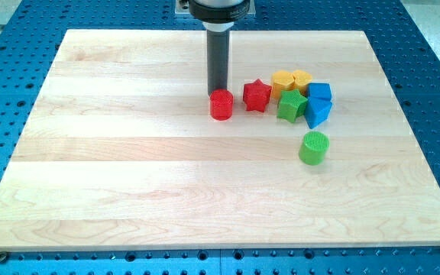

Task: Move the green circle to the bottom of the triangle

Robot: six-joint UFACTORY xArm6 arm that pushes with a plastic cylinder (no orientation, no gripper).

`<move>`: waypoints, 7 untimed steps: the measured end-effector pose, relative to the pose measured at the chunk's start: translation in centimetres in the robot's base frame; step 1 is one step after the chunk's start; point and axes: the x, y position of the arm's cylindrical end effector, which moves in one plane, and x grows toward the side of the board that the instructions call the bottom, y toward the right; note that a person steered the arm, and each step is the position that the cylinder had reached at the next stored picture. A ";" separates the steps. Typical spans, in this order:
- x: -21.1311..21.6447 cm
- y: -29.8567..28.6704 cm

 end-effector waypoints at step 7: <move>8.3 6.7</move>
